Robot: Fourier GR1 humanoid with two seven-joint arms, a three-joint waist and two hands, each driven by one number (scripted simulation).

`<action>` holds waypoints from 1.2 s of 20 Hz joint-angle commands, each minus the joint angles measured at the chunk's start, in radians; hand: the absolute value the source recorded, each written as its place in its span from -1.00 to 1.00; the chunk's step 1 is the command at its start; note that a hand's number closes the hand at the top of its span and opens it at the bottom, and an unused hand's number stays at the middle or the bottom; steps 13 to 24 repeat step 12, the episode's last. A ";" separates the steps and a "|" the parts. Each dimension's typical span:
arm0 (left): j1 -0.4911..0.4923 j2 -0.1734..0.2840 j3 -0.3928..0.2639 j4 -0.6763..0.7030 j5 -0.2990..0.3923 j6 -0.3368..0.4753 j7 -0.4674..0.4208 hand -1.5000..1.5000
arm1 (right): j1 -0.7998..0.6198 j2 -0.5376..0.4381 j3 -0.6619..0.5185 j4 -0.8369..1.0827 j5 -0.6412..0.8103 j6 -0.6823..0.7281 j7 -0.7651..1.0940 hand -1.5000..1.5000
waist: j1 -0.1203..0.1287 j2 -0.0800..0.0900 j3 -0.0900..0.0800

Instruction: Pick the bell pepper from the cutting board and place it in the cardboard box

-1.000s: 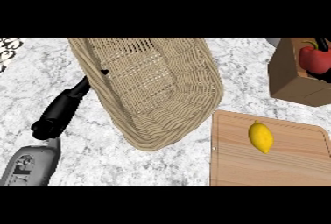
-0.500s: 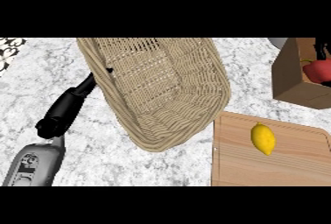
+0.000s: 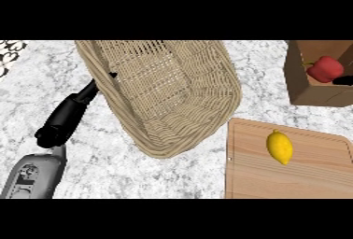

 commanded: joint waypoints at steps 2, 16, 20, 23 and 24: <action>0.008 0.009 0.016 0.002 0.020 -0.014 -0.006 0.00 | -0.058 0.073 -0.226 0.151 -0.266 0.199 -0.009 -1.00 | 0.001 -0.002 0.004; -0.014 0.000 0.005 -0.021 0.003 -0.006 0.003 0.00 | -0.121 -0.112 -0.452 0.365 -0.481 0.292 0.280 -1.00 | 0.013 0.014 0.005; -0.014 0.000 0.005 -0.021 0.003 -0.006 0.003 0.00 | -0.121 -0.112 -0.452 0.365 -0.481 0.292 0.280 -1.00 | 0.013 0.014 0.005; -0.014 0.000 0.005 -0.021 0.003 -0.006 0.003 0.00 | -0.121 -0.112 -0.452 0.365 -0.481 0.292 0.280 -1.00 | 0.013 0.014 0.005; -0.014 0.000 0.005 -0.021 0.003 -0.006 0.003 0.00 | -0.121 -0.112 -0.452 0.365 -0.481 0.292 0.280 -1.00 | 0.013 0.014 0.005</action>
